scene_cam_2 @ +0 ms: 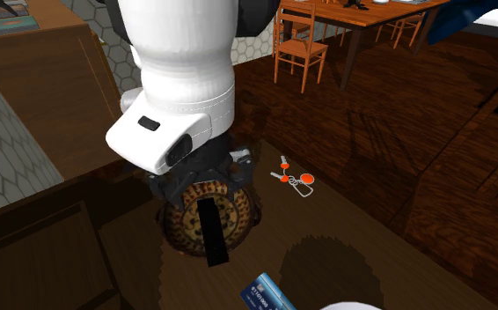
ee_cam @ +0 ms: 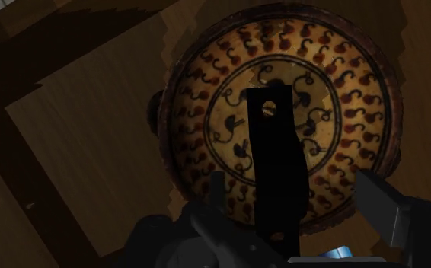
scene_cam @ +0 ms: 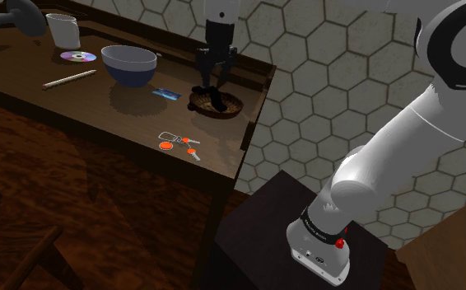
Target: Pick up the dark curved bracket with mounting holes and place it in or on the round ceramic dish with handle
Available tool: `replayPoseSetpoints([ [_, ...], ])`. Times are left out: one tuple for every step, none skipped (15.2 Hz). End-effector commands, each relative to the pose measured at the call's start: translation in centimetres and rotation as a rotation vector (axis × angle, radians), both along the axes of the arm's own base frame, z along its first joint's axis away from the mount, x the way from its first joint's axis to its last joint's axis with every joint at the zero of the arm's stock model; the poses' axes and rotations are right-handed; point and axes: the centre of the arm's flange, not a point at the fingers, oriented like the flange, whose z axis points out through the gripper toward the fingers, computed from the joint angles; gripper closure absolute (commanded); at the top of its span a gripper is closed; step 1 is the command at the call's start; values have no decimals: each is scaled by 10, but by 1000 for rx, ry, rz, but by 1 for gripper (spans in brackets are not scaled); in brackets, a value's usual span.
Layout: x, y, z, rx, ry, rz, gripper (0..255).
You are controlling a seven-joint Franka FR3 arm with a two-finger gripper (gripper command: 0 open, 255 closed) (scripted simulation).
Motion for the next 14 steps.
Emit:
replayPoseSetpoints([
  [0,0,0,0,1,0,0],
  [0,0,0,0,1,0,0],
  [0,0,0,0,1,0,0],
  [0,0,-1,0,1,0,0],
  [1,0,12,0,1,0,0],
  [2,1,26,0,1,0,0],
  [3,1,39,0,1,0,0],
  [4,1,49,0,1,0,0],
  [4,1,49,0,1,0,0],
  [4,1,49,0,1,0,0],
  [4,1,49,0,1,0,0],
  [4,1,49,0,1,0,0],
  [4,1,49,0,1,0,0],
  [4,1,49,0,1,0,0],
])
